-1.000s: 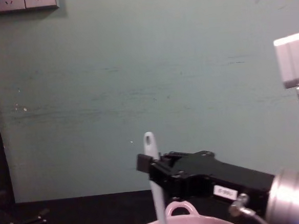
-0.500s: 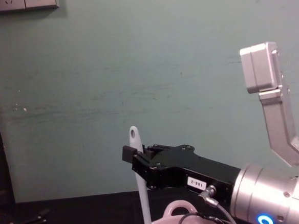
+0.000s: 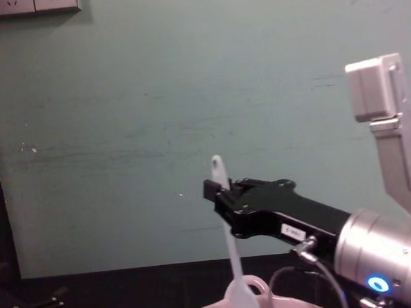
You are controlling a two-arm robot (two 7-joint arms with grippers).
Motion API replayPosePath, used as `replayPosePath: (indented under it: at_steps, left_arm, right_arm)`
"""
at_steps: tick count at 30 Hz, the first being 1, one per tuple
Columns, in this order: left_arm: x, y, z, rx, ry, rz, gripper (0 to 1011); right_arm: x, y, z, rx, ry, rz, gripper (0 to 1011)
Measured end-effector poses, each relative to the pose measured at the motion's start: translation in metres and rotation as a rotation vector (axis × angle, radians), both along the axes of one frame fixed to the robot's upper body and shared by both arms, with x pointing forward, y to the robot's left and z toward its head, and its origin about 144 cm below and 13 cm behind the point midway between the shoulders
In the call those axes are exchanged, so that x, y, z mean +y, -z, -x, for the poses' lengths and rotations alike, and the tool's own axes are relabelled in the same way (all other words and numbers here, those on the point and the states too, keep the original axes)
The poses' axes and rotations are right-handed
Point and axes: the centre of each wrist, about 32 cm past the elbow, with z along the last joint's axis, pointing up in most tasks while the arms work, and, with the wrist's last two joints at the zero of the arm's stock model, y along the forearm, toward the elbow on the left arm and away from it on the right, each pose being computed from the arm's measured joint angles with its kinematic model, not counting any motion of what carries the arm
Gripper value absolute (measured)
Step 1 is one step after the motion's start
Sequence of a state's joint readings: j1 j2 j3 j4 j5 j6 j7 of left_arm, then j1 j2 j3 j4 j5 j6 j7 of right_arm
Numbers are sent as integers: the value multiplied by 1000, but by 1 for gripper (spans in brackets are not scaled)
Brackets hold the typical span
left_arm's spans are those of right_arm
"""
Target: Use the one hand to pick up the spoon and stir the clear water in the bowl.
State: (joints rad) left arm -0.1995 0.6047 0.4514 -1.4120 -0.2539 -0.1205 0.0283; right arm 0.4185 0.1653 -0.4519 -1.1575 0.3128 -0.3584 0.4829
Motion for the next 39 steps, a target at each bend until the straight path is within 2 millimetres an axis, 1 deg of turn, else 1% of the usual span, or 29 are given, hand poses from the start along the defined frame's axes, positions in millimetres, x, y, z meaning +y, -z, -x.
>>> replayPosePath:
  at_steps: [6,10,12,14,18,23,28,33,39]
  left_arm:
    - [0,0,0,0,0,0,1011]
    - [0,0,0,0,0,0,1011]
    - [0,0,0,0,0,0,1011]
    - [0,0,0,0,0,0,1011]
    - [0,0,0,0,0,0,1011]
    - [0,0,0,0,0,0,1011]
    - [0,0,0,0,0,0,1011]
    - [0,0,0,0,0,0,1011]
    - [0,0,0,0,0,0,1011]
  right_arm:
    - [-15,-2,9,-20,33,9,117]
    - [-24,-2,19,-11,38,9,116]
    - [-26,-2,21,-6,37,8,117]
    - [-30,-1,28,14,26,6,117]
    - [-31,1,36,42,5,-2,116]
    - [-27,3,42,73,-28,-15,117]
    - [-17,3,45,103,-73,-20,117]
    - [-6,0,40,114,-96,-27,116]
    - [7,1,25,127,-96,-40,116]
